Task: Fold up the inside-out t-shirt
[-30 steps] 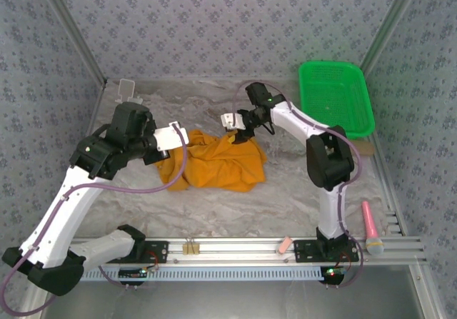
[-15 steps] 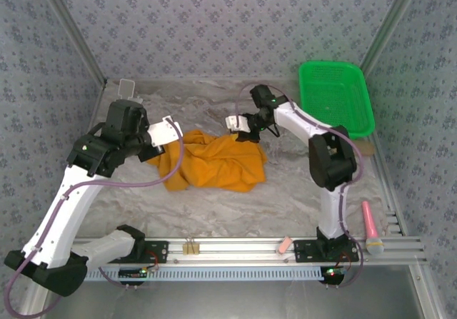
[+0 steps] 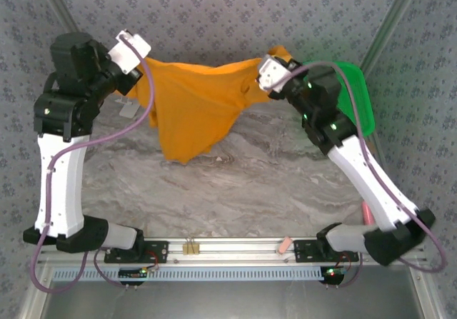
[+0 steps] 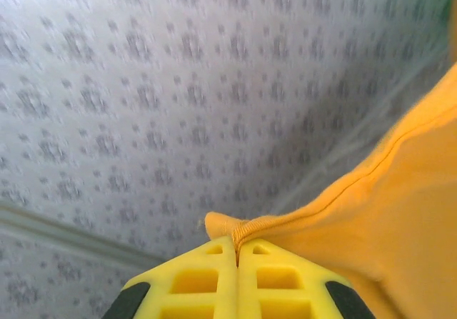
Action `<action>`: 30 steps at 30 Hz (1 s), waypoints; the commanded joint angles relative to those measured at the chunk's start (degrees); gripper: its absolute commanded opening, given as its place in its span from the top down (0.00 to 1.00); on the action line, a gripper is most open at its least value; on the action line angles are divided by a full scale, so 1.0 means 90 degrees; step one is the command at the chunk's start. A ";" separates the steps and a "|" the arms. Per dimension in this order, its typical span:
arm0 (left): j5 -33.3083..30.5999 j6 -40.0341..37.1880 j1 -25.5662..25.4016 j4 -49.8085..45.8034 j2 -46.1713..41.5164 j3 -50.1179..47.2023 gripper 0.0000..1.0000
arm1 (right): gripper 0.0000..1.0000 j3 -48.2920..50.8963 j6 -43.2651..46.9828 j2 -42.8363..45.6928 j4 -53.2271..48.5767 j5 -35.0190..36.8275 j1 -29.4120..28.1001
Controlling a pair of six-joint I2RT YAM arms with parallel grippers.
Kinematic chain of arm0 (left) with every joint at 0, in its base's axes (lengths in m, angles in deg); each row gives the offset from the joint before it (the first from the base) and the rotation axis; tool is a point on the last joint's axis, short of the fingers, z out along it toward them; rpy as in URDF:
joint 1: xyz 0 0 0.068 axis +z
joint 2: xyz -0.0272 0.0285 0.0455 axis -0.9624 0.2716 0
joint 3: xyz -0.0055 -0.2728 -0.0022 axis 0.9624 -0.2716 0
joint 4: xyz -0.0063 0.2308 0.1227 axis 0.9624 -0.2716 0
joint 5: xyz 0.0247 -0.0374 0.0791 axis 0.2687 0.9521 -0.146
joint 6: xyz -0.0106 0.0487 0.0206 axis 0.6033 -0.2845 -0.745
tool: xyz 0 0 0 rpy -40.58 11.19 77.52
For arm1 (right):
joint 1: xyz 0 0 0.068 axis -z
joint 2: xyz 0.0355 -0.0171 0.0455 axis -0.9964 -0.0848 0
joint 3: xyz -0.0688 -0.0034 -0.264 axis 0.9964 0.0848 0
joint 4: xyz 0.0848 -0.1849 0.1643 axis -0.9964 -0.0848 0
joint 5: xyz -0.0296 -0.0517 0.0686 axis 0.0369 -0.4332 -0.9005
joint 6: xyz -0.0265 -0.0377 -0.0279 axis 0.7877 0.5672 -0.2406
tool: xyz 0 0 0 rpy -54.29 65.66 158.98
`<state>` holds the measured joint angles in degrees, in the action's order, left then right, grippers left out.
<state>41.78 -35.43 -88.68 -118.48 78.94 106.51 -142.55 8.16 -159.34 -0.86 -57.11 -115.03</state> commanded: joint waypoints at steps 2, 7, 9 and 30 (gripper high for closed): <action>0.1594 0.0142 -0.0066 0.0514 -0.1066 -0.0779 1.00 | 1.00 0.0086 0.0530 0.1255 -0.1997 -0.1381 -0.0457; 0.2808 -0.0584 -0.0066 0.0647 -0.2166 -0.2663 1.00 | 0.97 0.0080 -0.0652 0.1437 -0.3906 -0.0674 -0.0467; 0.2610 -0.0554 -0.0066 0.0666 -0.2221 -0.3016 1.00 | 0.89 0.0542 -0.0894 0.1481 -0.3811 -0.0401 -0.0391; 0.1667 -0.1329 0.0110 0.0272 -0.0131 -0.3044 1.00 | 0.58 0.2442 -0.7042 -0.0987 -0.2905 -0.1843 0.0231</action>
<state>54.92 -45.42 -87.85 -115.81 79.75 77.77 -122.61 -32.12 -167.84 -26.82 -70.75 -111.40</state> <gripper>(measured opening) 0.045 0.420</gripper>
